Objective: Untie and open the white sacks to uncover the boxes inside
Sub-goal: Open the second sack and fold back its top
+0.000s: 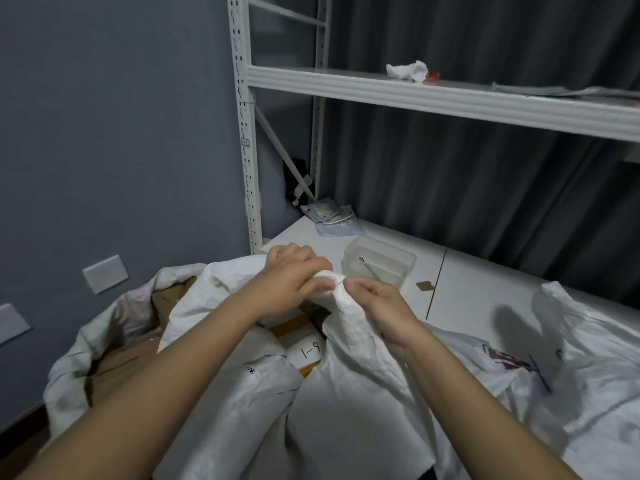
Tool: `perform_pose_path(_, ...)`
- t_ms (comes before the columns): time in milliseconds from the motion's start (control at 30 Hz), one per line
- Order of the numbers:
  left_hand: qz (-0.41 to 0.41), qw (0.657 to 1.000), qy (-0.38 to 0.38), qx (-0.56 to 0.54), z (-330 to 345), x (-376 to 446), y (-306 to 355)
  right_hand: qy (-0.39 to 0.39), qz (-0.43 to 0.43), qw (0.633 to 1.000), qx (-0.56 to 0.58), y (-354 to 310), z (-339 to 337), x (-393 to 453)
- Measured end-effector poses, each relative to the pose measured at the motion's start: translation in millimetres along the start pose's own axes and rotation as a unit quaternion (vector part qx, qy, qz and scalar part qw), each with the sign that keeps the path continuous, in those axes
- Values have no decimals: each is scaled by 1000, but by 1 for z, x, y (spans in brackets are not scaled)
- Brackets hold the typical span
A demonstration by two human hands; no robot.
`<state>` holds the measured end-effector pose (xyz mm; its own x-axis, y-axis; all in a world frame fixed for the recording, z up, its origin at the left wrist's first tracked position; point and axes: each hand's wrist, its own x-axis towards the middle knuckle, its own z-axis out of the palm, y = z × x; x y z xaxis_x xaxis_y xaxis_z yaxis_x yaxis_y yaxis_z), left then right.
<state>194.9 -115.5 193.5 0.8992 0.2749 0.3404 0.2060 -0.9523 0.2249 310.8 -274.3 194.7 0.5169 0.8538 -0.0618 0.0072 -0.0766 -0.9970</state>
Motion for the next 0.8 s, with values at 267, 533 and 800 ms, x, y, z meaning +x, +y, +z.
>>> perform_pose_path(267, -52, 990, 71, 109, -12, 27, -32, 76, -35, 993, -87, 19, 5, 0)
perform_pose_path(533, -242, 951, 129, -141, -36, 16, -14, 158, 6, 960, 233, -7, 64, 68)
perform_pose_path(800, -346, 851, 121, -376, -56, 30, -18, -68, 12, 979, 191, -52, 51, 104)
